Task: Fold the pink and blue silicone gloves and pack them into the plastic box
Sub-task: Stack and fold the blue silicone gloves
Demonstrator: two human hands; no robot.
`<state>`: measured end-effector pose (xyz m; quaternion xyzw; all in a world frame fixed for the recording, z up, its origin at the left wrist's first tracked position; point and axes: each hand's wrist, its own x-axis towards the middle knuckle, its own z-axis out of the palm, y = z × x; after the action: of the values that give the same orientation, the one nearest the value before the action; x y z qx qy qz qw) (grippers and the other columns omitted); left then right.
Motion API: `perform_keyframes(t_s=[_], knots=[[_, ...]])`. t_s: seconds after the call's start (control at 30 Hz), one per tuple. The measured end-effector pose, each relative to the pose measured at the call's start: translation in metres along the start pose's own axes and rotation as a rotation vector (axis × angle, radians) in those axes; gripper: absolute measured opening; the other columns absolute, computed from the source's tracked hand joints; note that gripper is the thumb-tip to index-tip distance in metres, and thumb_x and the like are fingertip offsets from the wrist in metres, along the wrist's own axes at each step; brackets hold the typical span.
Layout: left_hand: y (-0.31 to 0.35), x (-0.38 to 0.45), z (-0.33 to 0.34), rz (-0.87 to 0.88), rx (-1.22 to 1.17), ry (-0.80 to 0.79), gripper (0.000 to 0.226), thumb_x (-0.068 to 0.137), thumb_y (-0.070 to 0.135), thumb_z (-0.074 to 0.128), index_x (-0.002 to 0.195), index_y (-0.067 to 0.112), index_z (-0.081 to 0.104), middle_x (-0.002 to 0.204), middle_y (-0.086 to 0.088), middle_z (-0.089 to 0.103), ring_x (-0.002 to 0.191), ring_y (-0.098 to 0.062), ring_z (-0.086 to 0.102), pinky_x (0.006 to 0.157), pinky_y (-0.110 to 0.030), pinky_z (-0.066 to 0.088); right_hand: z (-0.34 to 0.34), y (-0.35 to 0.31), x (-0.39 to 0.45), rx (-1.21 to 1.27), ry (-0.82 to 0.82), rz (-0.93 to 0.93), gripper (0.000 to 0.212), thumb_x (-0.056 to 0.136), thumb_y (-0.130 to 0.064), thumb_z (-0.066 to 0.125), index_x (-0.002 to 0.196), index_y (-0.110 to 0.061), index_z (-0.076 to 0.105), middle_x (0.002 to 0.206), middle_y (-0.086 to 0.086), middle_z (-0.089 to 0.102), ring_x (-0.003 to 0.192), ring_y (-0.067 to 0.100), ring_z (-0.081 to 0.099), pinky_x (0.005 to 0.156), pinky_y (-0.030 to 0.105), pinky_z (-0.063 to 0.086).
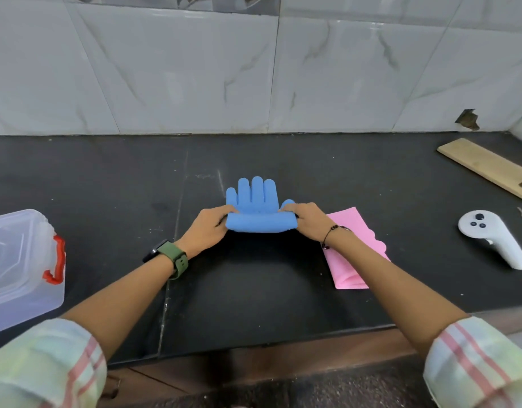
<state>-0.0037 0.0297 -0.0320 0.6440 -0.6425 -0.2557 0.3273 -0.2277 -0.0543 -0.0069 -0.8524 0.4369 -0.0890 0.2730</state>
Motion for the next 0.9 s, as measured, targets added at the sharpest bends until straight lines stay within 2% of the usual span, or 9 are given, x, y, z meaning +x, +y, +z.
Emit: perform_keyframes(t_s=[0.13,0.23,0.3,0.43,0.57,0.67,0.77,0.83,0.9], knots=[[0.007,0.010,0.000,-0.187,-0.216,0.075,0.024,0.094,0.011,0.035,0.086,0.003,0.057,0.080,-0.009,0.056,0.072,-0.019,0.044,0.069,-0.031,0.036,-0.006,-0.013,0.008,0.278,0.076,0.135,0.029,0.086,0.004,0.037,0.070,-0.012,0.055,0.079,0.005,0.056,0.079,0.022,0.046,0.061,0.023,0.037],[0.014,0.018,0.003,-0.279,-0.379,0.129,0.031,0.097,0.022,0.034,0.103,0.012,0.063,0.096,-0.003,0.065,0.084,-0.019,0.057,0.078,-0.033,0.047,-0.006,-0.017,0.024,0.394,0.098,0.276,0.028,0.088,-0.002,0.037,0.093,-0.006,0.065,0.096,0.011,0.065,0.088,0.025,0.055,0.073,0.030,0.046],[0.016,0.021,0.006,-0.318,-0.441,0.177,0.034,0.097,0.027,0.032,0.105,0.011,0.062,0.105,-0.006,0.066,0.096,-0.022,0.060,0.086,-0.037,0.049,-0.003,-0.019,0.037,0.375,0.113,0.368,0.030,0.090,-0.008,0.039,0.106,-0.001,0.064,0.108,0.014,0.064,0.094,0.027,0.055,0.078,0.031,0.043],[0.018,0.025,0.012,-0.389,-0.571,0.281,0.044,0.096,0.043,0.029,0.097,0.010,0.058,0.095,-0.005,0.062,0.085,-0.019,0.057,0.076,-0.032,0.046,0.010,-0.021,0.054,0.341,0.203,0.471,0.036,0.096,-0.022,0.036,0.096,0.001,0.064,0.106,0.018,0.063,0.093,0.030,0.055,0.074,0.027,0.035],[0.019,0.029,0.016,-0.318,-0.275,0.295,0.031,0.094,0.038,0.046,0.102,0.009,0.050,0.087,0.001,0.055,0.073,-0.012,0.051,0.058,-0.019,0.036,0.018,-0.020,0.061,0.288,0.310,0.490,0.030,0.095,-0.022,0.038,0.103,0.001,0.054,0.114,0.023,0.062,0.104,0.037,0.058,0.078,0.031,0.040],[0.023,0.037,0.016,-0.371,-0.119,0.364,0.042,0.094,0.029,0.048,0.126,0.004,0.040,0.115,-0.013,0.054,0.097,-0.029,0.056,0.076,-0.032,0.042,0.021,-0.021,0.060,0.263,0.354,0.466,0.039,0.087,-0.013,0.043,0.125,-0.005,0.034,0.110,0.020,0.061,0.093,0.036,0.058,0.072,0.034,0.042],[0.033,0.042,0.021,-0.393,0.161,0.383,0.051,0.092,0.022,0.049,0.137,0.006,0.029,0.133,-0.019,0.036,0.099,-0.040,0.056,0.077,-0.042,0.044,0.025,-0.022,0.059,-0.042,0.440,0.412,0.065,0.085,-0.007,0.044,0.144,-0.015,0.020,0.123,0.014,0.050,0.105,0.034,0.053,0.075,0.039,0.044],[0.037,0.047,0.026,-0.341,0.444,0.397,0.053,0.091,0.016,0.049,0.139,0.009,0.027,0.143,-0.020,0.029,0.108,-0.039,0.051,0.082,-0.044,0.044,0.027,-0.022,0.057,-0.318,0.501,0.250,0.070,0.084,-0.002,0.043,0.148,-0.020,0.019,0.133,0.013,0.044,0.113,0.033,0.047,0.084,0.042,0.044],[0.033,0.052,0.027,-0.178,0.602,0.377,0.056,0.090,0.009,0.046,0.143,0.012,0.027,0.152,-0.019,0.022,0.126,-0.036,0.040,0.096,-0.042,0.040,0.026,-0.019,0.059,-0.470,0.456,0.010,0.068,0.085,0.000,0.042,0.148,-0.020,0.023,0.148,0.015,0.033,0.133,0.034,0.034,0.104,0.044,0.033]])
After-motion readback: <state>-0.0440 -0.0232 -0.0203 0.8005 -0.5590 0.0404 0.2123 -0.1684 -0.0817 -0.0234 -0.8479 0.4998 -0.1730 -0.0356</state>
